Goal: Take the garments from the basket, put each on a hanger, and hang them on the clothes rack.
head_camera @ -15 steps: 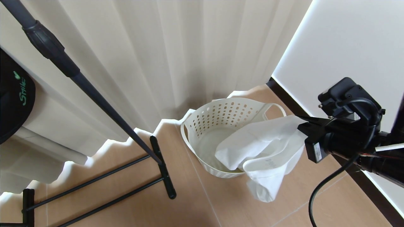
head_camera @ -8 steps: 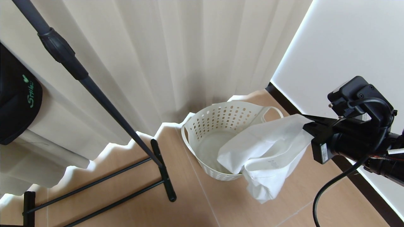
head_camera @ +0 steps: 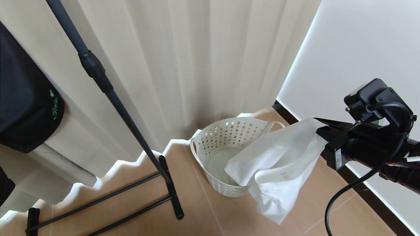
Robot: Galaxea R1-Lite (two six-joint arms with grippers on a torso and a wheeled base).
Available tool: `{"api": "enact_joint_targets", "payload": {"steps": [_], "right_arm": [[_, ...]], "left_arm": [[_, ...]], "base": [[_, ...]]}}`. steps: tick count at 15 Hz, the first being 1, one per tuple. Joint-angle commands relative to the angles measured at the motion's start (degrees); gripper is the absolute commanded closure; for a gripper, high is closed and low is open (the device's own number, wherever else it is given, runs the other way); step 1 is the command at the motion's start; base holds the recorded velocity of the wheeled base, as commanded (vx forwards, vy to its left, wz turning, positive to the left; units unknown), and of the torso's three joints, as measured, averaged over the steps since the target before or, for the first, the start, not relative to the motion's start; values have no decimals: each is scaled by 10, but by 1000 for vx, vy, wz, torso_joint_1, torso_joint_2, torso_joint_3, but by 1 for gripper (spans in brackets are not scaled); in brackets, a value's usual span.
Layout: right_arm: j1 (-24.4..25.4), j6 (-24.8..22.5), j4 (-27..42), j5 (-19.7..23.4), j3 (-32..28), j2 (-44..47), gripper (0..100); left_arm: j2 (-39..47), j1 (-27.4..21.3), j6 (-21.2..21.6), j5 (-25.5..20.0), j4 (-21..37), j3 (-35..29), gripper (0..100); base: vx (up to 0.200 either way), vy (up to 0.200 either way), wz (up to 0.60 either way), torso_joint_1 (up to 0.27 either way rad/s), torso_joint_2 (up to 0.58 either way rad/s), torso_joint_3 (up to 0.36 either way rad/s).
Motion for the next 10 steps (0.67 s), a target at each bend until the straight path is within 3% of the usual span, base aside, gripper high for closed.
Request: {"api": "enact_joint_targets", "payload": {"steps": [1, 10], "right_arm": [[-9, -1, -1, 0, 0, 8, 100], [-21, -1, -1, -1, -1, 11, 100]], "left_arm": [[1, 0, 0, 0, -1, 0, 0], [1, 0, 0, 0, -1, 0, 0]], "base": [[0, 0, 0, -7, -183, 2], [0, 0, 0, 40, -410, -165]]}}
